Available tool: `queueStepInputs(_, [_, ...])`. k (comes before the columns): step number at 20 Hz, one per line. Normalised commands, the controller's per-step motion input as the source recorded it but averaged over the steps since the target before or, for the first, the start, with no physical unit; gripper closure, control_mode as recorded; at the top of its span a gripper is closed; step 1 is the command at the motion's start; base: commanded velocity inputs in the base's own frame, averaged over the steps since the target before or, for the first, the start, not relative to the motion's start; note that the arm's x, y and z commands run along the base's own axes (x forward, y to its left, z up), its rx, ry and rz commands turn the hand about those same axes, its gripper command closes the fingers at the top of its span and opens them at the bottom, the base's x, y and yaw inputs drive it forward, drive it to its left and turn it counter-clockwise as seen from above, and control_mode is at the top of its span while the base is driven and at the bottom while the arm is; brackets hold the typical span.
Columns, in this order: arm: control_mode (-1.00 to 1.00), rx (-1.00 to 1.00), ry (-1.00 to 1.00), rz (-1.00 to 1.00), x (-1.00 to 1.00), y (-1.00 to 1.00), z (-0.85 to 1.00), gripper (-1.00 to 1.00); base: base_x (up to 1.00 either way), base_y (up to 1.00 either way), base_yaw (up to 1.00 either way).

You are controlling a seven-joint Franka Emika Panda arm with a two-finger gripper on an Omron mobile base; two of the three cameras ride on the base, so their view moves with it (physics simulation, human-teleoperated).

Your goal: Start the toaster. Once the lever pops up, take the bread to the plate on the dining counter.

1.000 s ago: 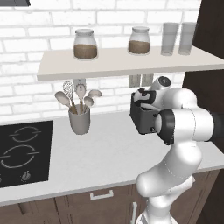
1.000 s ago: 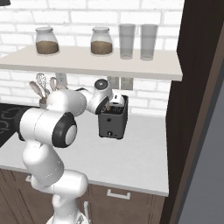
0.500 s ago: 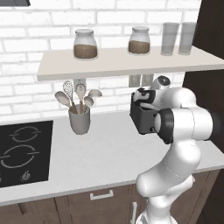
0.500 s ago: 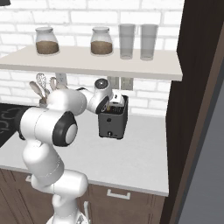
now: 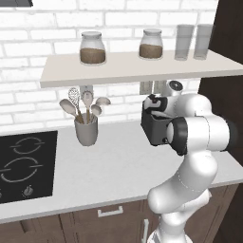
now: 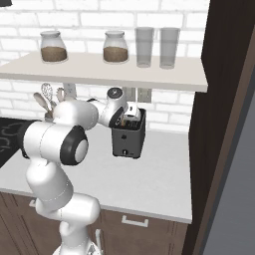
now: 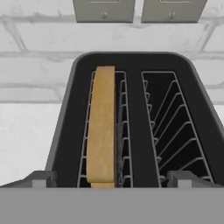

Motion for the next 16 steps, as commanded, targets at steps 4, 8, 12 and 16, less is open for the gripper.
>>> queueStepInputs(4, [-1.0, 0.0, 0.02, 0.0, 0.0, 0.02, 0.0, -1.0, 0.0, 0.0, 0.0])
queueStepInputs(8, [-1.0, 0.0, 0.0, 0.0, 0.0, 0.0, 0.0, 1.0, 0.0, 0.0, 0.0])
queueStepInputs(12, [-1.0, 0.0, 0.0, 0.0, 0.0, 0.0, 0.0, 1.0, 0.0, 0.0, 0.0])
queueStepInputs(16, [-1.0, 0.0, 0.0, 0.0, 0.0, 0.0, 0.0, 1.0, 0.0, 0.0, 0.0])
